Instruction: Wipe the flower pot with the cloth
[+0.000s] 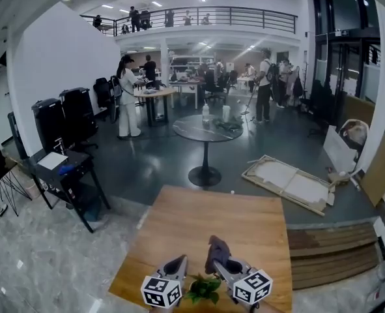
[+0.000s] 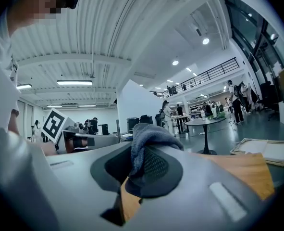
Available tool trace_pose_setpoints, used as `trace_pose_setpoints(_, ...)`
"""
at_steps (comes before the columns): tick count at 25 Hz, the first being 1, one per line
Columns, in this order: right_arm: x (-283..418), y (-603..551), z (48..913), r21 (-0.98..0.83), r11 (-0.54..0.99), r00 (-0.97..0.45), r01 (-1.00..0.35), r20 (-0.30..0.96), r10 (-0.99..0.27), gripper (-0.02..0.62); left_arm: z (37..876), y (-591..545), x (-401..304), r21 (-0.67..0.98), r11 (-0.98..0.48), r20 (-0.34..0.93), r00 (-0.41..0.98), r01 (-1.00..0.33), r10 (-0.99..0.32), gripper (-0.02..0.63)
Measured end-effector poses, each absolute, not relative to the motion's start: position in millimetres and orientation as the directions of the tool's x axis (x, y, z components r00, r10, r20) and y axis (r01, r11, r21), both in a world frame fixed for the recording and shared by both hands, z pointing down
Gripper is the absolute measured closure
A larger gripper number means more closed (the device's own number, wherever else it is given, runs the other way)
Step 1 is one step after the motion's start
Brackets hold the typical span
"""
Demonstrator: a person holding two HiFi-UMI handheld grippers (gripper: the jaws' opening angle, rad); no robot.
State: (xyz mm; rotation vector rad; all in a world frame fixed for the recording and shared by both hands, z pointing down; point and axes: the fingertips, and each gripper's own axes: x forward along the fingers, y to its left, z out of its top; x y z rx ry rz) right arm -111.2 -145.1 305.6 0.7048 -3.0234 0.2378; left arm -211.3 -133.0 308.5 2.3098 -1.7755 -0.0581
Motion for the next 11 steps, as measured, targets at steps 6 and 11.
trace_pose_setpoints(6,-119.0,-147.8,305.8,-0.125,0.889,-0.897,-0.441,0.064,-0.437,0.561,309.5,-135.9,-216.4,0.227,-0.227,0.103,0.255,-0.947,-0.961,0.6)
trace_pose_setpoints(11,-123.5,-152.0,305.9,-0.122,0.889,-0.897,-0.442,0.055,-0.439,0.561,308.1,-139.8,-220.2,0.229,-0.222,0.094,0.249,-0.948,-0.964,0.6)
